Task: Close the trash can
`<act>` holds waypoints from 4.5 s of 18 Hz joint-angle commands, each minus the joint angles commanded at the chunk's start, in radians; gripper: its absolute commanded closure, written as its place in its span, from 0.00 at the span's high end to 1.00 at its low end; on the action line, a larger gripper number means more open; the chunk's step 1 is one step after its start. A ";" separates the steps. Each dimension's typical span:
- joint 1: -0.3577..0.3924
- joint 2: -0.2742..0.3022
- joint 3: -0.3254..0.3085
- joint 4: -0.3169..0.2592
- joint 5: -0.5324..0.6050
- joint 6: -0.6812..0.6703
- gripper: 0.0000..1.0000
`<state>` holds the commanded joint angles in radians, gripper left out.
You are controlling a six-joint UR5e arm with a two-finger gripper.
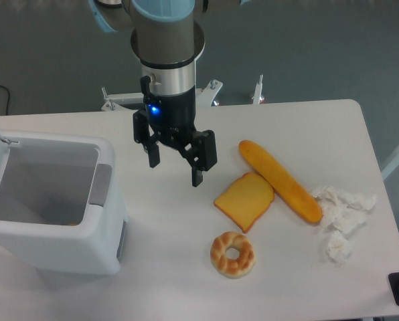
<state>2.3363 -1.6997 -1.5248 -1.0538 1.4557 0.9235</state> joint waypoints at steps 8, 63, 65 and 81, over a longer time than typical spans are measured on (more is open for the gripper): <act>-0.002 -0.009 0.006 0.002 0.002 -0.009 1.00; -0.296 0.198 0.061 0.017 -0.678 -0.640 1.00; -0.304 0.189 0.061 0.017 -0.696 -0.638 1.00; -0.365 0.091 0.077 0.049 -0.724 -0.630 1.00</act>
<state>1.9712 -1.6091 -1.4481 -1.0048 0.7317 0.2930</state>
